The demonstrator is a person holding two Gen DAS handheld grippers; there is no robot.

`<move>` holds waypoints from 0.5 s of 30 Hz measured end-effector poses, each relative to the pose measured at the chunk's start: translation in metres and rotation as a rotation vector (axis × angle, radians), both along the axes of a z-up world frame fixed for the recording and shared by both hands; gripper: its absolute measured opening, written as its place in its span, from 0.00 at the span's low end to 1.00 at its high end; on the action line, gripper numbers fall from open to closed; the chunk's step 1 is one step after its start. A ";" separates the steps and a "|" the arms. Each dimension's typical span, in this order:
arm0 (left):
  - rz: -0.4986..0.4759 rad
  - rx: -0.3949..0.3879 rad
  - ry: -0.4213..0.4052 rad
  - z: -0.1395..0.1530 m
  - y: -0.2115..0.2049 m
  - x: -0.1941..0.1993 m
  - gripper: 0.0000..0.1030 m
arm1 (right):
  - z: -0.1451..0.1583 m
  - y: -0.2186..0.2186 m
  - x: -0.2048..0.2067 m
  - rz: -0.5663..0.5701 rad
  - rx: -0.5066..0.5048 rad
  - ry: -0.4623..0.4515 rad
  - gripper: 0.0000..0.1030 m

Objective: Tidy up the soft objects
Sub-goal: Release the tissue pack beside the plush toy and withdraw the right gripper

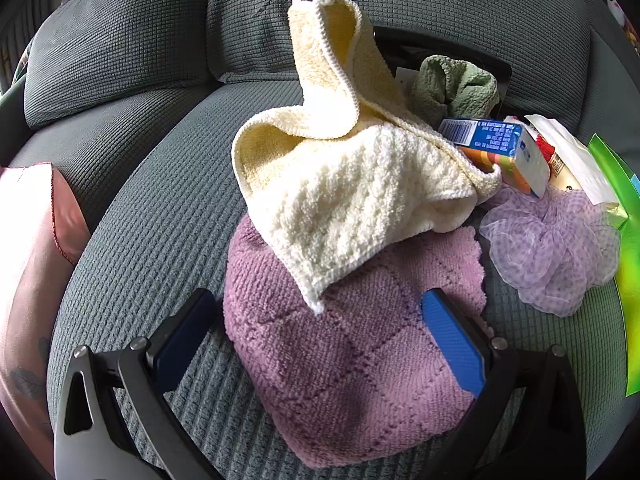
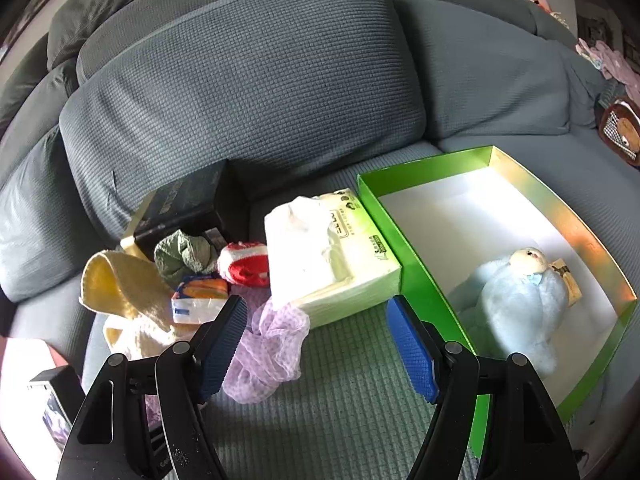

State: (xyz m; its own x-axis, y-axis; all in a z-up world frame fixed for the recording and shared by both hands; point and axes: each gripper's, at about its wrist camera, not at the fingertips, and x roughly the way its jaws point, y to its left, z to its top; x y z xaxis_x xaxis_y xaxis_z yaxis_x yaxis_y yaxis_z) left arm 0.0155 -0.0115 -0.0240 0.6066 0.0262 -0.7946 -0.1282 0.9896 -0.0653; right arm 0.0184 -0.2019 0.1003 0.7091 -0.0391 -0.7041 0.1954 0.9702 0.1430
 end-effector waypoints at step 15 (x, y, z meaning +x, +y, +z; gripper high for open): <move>0.002 0.000 -0.001 0.000 0.000 0.000 0.99 | -0.002 0.002 0.002 0.003 0.017 0.011 0.71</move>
State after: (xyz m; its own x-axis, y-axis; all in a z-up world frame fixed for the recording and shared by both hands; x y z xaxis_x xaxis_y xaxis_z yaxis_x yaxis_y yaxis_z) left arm 0.0154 -0.0115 -0.0240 0.6070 0.0273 -0.7942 -0.1301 0.9893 -0.0654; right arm 0.0199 -0.2003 0.0984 0.7016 -0.0248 -0.7121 0.1939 0.9683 0.1574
